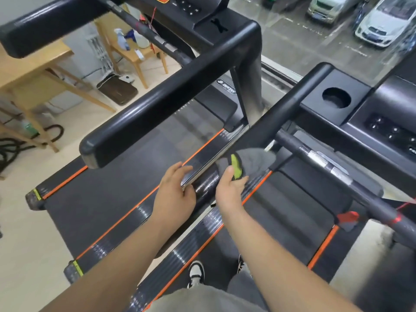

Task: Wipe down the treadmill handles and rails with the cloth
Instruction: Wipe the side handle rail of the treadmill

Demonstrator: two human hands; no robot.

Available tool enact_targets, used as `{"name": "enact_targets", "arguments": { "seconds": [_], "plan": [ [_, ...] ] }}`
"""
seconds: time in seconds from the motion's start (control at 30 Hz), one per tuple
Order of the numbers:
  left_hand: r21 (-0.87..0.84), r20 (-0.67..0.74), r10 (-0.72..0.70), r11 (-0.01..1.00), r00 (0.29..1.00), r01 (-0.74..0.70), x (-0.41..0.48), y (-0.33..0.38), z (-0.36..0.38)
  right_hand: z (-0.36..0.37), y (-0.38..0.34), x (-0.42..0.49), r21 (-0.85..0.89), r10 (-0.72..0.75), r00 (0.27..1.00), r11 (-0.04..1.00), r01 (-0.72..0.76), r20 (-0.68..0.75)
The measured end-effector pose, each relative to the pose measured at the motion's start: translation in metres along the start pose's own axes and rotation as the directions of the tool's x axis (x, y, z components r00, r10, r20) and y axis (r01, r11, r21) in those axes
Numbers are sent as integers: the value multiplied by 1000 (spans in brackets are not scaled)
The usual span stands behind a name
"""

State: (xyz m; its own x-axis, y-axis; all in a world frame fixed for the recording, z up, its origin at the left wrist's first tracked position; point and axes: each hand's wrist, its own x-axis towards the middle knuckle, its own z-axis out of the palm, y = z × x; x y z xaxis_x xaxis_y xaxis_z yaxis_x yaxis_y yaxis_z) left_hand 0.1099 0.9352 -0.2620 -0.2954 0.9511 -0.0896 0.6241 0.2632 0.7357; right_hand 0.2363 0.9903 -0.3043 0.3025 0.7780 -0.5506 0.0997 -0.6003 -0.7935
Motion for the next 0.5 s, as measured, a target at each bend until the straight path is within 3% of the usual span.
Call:
{"name": "enact_targets", "arguments": {
  "seconds": [0.07, 0.17, 0.3, 0.5],
  "plan": [
    [-23, -19, 0, 1000, 1000, -1, -10, -11, -10, 14, 27, -42, 56, 28, 999, 998, -30, 35],
    [-32, -35, -6, 999, 999, 5, -26, -30, -26, 40, 73, -109, 55, 96, 969, 992, -111, 228],
    [-23, -48, -19, 1000, 999, 18, -45, -55, -43, 36, 61, -143, 195, 174, 919, 947, -254, 353],
    [-23, -36, -50, 999, 998, 49, -68, -72, -54, 8, -21, -63, 220, 276, 946, 925, -310, 172]
  ]
}}
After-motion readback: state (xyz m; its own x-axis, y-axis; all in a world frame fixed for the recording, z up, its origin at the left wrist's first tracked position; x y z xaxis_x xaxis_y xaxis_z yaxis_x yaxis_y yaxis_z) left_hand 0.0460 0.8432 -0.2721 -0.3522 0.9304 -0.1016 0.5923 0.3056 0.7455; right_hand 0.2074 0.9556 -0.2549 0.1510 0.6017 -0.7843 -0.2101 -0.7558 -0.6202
